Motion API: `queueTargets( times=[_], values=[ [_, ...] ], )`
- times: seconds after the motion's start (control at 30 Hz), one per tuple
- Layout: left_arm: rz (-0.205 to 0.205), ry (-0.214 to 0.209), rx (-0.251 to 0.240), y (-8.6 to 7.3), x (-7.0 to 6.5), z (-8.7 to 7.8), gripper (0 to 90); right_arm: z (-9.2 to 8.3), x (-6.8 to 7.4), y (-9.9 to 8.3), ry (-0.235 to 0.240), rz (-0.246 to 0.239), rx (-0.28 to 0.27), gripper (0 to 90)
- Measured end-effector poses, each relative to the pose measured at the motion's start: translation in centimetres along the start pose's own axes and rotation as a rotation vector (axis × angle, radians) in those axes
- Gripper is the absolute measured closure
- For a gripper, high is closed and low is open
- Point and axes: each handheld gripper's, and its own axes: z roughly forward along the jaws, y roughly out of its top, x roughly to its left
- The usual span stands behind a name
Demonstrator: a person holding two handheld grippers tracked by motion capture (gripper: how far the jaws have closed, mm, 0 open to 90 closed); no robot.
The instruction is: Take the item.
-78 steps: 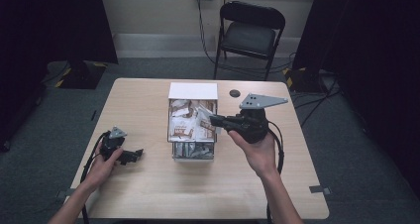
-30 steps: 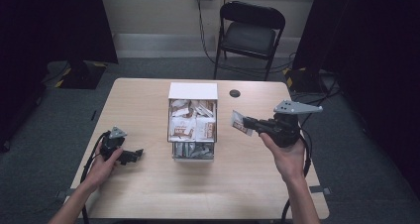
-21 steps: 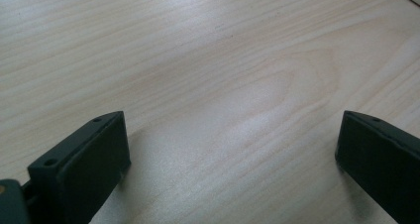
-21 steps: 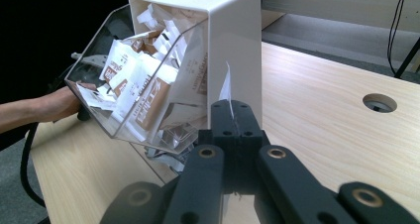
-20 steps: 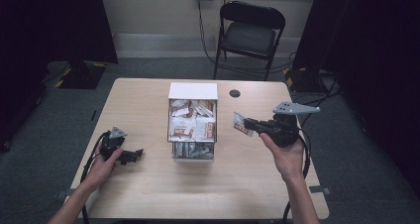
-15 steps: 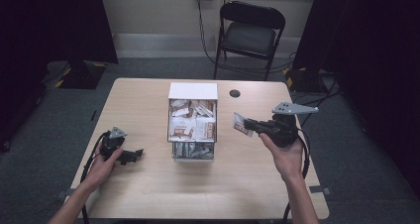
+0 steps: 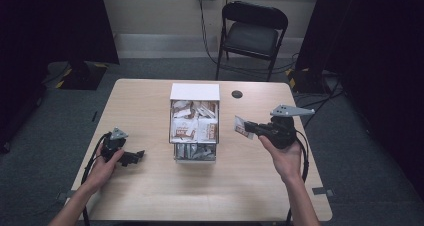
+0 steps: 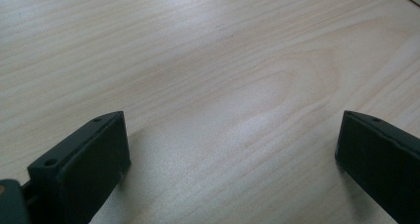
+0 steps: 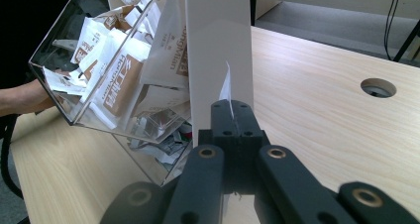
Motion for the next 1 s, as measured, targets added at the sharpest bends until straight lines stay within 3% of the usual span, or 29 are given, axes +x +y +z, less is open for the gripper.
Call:
queueTargets(
  times=[0.4,1.0],
  values=[
    [0.0,0.001,0.0,0.0,0.0,0.0,0.0,1.0,-0.8,-0.7,-0.01,0.019,0.02,90.0],
    [0.0,0.0,0.0,0.0,0.0,0.0,0.0,4.3,-3.6,-3.6,-0.037,0.065,0.098,90.0]
  ],
)
